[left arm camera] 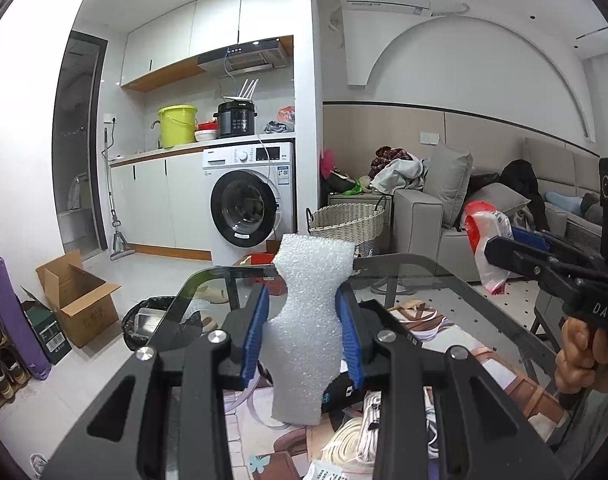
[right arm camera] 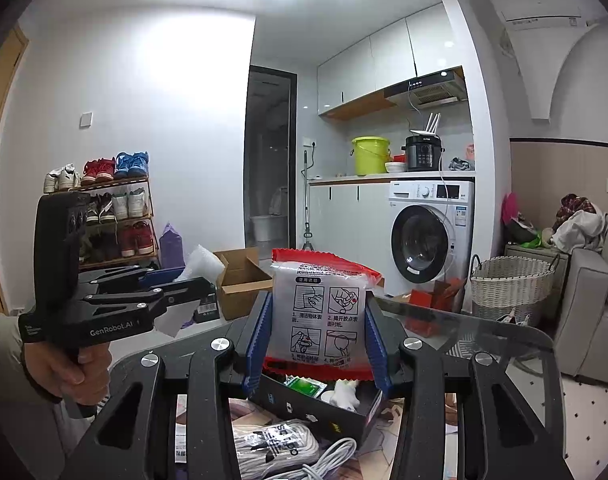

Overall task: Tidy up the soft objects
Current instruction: 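Lower the snack packet into the black box with the right gripper while the left gripper lowers the foam in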

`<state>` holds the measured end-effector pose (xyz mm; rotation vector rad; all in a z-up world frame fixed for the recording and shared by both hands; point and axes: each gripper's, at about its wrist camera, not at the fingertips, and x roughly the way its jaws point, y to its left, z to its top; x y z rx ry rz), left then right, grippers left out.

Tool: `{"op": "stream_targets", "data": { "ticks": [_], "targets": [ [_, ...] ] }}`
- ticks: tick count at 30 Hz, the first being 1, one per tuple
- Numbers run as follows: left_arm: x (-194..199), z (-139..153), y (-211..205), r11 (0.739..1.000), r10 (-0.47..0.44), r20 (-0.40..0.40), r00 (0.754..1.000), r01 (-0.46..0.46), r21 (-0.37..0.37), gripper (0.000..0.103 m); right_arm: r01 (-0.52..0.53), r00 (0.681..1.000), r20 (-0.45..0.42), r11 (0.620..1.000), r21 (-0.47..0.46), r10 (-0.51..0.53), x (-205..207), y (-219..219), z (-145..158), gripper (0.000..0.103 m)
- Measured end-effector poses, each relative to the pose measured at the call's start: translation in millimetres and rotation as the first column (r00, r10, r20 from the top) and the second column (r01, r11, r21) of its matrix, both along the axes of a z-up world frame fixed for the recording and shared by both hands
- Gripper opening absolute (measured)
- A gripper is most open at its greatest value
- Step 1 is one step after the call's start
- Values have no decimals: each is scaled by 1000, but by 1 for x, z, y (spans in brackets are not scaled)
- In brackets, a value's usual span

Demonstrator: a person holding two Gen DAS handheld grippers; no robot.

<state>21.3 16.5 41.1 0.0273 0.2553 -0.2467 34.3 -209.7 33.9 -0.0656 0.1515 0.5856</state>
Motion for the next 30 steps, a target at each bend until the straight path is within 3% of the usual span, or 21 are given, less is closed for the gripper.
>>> {"op": "stream_targets", "data": {
  "ticks": [3,7,17,23,30],
  "targets": [
    [9,6,0,1000,-8,1,1000,8,7,33,0,1000,2,1000,0,0,5,5,3,43],
    [39,14,-1,1000,3,-54,999,-4,-21,33,3,1000,1,1000,3,-4,21,12,10,43],
    [98,17,-7,997,43,-71,997,-47,-58,33,21,1000,-1,1000,-22,-21,100,36,37,43],
    [106,9,-15,998,36,-89,995,-40,-42,33,17,997,-69,1000,-26,-19,136,43,27,43],
    [106,12,-19,999,22,-85,996,-25,-33,33,17,996,-89,999,-34,-20,148,51,22,43]
  ]
}}
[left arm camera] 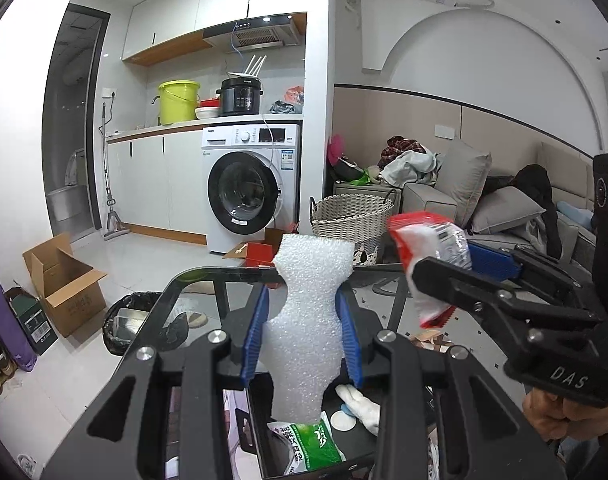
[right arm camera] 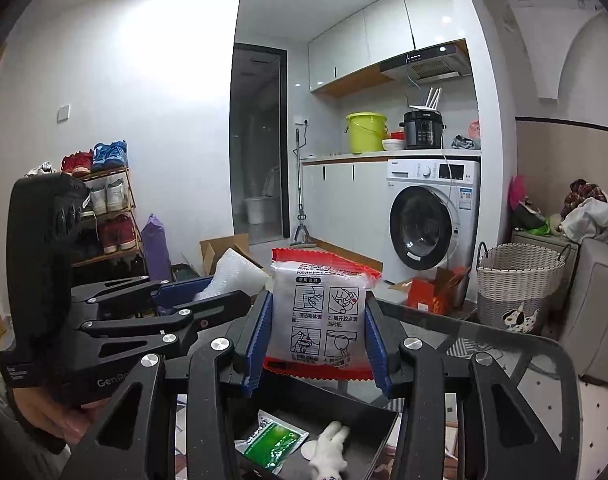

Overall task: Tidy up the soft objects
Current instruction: 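Lower the snack packet into the black box with the right gripper while the left gripper lowers the foam in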

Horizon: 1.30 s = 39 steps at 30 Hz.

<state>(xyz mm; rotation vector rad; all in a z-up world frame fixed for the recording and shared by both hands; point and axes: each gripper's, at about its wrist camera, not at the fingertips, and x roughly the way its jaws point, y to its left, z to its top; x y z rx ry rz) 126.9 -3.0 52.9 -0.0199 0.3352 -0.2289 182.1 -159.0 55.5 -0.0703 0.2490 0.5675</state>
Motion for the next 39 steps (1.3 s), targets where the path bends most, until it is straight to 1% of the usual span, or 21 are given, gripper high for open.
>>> {"op": "stream_targets", "data": {
  "ticks": [4,6,7,9,11,14,16,20,24,28,30,39],
  "targets": [
    [3,-3,1,1000,-1,-13,1000,1,9,33,-1,1000,-17,1000,-6,1,1,3,-5,43],
    [8,-6,0,1000,7,-46,999,-6,21,33,-2,999,-49,1000,-19,1,8,5,-7,43],
    [13,-9,-1,999,16,-77,997,-13,35,33,-1,998,-70,999,-32,-1,11,6,-9,43],
    [21,-14,-1,1000,2,-125,992,2,31,33,-4,994,-110,998,-56,-2,19,9,-15,43],
    [29,-22,-3,999,9,-182,983,1,52,33,-10,987,-164,996,-89,-4,26,13,-23,43],
    [40,-35,-10,996,18,-263,965,5,88,33,-18,963,-270,992,-122,-15,42,17,-39,43],
    [44,-43,-13,996,11,-313,950,16,85,33,-24,944,-329,989,-146,-26,51,19,-51,43],
    [53,-57,-16,997,3,-397,918,30,75,33,-25,919,-392,983,-182,-49,59,19,-73,43],
    [57,-66,-22,995,-1,-435,900,42,85,33,-22,886,-456,974,-226,-86,69,19,-95,43],
    [58,-75,-28,993,-4,-478,878,61,103,33,-28,862,-496,966,-256,-106,76,18,-115,43],
    [58,-80,-31,991,-9,-498,867,73,109,33,-30,854,-508,965,-262,-112,77,17,-121,43],
    [65,-88,-32,988,4,-542,841,80,131,33,-59,829,-548,958,-282,-110,74,24,-133,43]
  ]
}}
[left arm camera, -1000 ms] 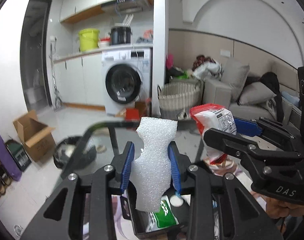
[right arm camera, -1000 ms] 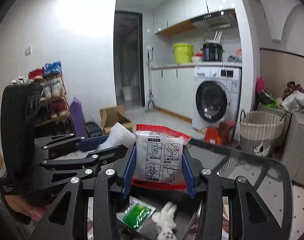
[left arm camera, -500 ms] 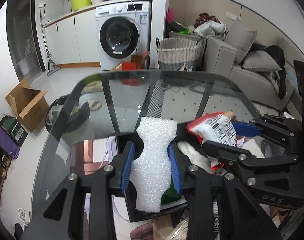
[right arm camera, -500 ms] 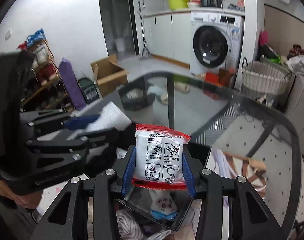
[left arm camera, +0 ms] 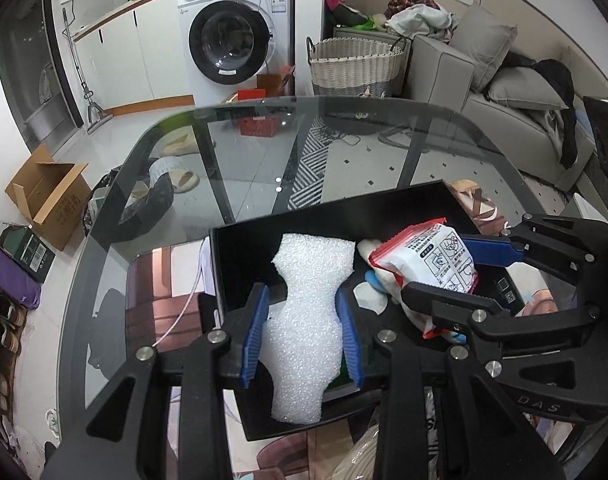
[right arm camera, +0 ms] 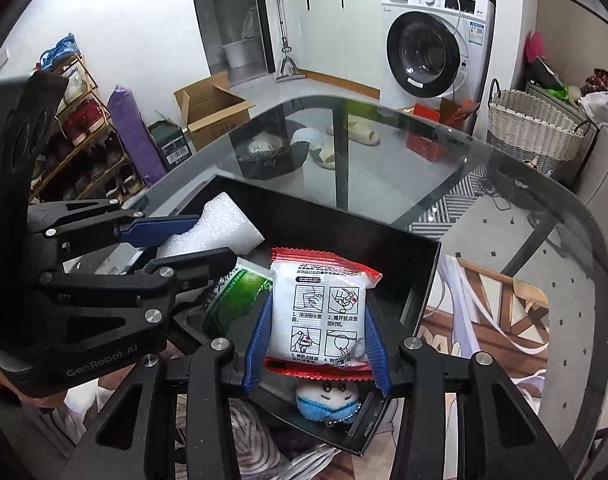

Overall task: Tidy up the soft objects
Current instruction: 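Lower the snack packet into the black box with the right gripper while the left gripper lowers the foam in, then grasp the white cable with the right gripper while the left gripper grasps the white sachet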

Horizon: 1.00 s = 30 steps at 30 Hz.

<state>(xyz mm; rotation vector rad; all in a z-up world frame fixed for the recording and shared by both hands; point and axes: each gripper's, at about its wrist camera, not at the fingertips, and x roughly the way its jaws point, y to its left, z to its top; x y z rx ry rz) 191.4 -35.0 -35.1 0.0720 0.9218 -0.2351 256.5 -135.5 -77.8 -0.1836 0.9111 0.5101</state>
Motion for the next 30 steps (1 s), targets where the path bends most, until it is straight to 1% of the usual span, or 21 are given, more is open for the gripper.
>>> {"op": "stream_targets", "data": {
  "ticks": [9,13,16,17,18,24,26,28,30],
  "targets": [
    [4,-2,1,1000,7,-14,1000,-7,5,35,-1,1000,-6,1000,0,1,-6,0,1,43],
    [6,-1,3,1000,7,-25,1000,-7,-4,36,5,1000,-26,1000,11,-5,-5,0,3,44],
    [5,0,2,1000,-5,-28,1000,5,-11,47,10,999,-48,1000,23,-9,-6,0,5,46],
    [3,1,1,1000,4,-19,1000,-4,3,53,13,999,-48,1000,22,-12,-7,0,7,46],
    [2,3,2,1000,14,-11,1000,-14,13,55,16,999,-47,1000,21,-15,-7,-1,8,46],
    [-6,15,11,999,20,-1,1000,-20,-38,55,26,998,-54,997,67,-22,-16,-9,21,48],
    [-12,20,14,999,18,9,1000,-17,-48,55,17,999,-51,997,70,-14,-20,-9,24,51],
    [-18,26,16,998,13,19,1000,-12,-54,55,6,999,-39,998,67,-4,-23,-9,26,51],
    [-26,32,18,998,2,31,1000,0,-56,56,21,999,-34,998,66,-19,-24,-11,27,51]
  ]
}}
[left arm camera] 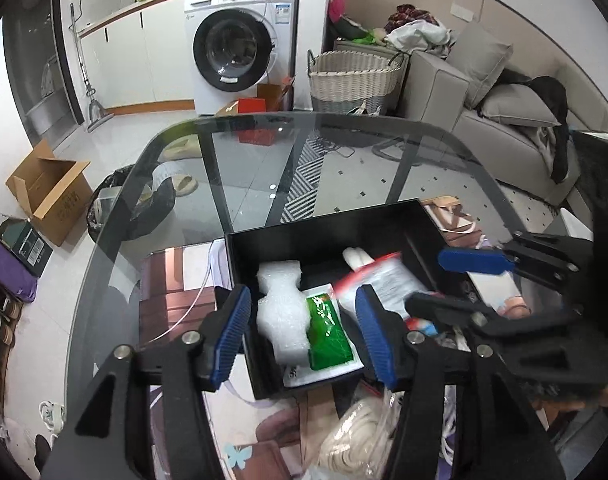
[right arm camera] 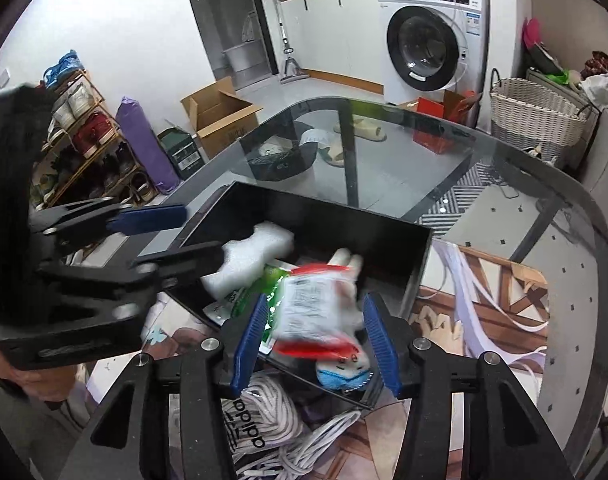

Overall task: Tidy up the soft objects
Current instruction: 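Grasp the white cable with the right gripper while the left gripper grasps the white sachet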

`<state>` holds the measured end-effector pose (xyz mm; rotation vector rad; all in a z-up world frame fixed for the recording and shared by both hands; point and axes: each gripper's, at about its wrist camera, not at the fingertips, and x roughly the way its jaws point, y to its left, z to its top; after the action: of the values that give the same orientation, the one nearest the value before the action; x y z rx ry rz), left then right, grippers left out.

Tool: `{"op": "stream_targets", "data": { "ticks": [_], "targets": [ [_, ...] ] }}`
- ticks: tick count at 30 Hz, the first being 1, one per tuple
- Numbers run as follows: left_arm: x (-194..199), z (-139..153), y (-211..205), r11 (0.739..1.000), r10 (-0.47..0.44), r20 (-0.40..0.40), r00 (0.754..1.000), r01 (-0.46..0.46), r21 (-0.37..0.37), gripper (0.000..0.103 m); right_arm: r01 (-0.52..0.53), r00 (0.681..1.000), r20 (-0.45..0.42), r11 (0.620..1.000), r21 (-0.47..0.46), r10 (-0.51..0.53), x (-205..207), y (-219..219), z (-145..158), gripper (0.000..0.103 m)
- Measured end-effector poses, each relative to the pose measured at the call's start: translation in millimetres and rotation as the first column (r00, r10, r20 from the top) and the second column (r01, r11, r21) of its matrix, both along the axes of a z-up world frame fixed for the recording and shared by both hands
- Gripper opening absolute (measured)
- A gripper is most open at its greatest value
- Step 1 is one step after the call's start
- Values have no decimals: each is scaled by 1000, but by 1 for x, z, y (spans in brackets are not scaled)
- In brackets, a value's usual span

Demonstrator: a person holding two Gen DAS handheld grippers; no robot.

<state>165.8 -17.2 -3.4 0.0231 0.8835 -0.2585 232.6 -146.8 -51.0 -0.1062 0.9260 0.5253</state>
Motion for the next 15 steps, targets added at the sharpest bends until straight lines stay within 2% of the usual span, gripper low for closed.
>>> {"op": "stream_targets", "data": {
  "ticks": [5,10,14,15],
  "targets": [
    [-25,4,7,999,-24,13,1000,24,22,56,28,999,-44,999,32,-27,-11,-15,5,51],
    [-50,-6,9,994,-82,-18,996,83,66,56,-13,999,-48,1000,6,13,-45,-23,10,51],
    [-73,-21,0,972,-215,-98,972,222,71,57,-29,996,-81,1000,-9,28,-66,-32,-2,51],
    [-79,-25,-1,966,-239,-116,964,248,78,61,-36,995,-89,999,-14,35,-69,-33,-7,51]
  ]
}}
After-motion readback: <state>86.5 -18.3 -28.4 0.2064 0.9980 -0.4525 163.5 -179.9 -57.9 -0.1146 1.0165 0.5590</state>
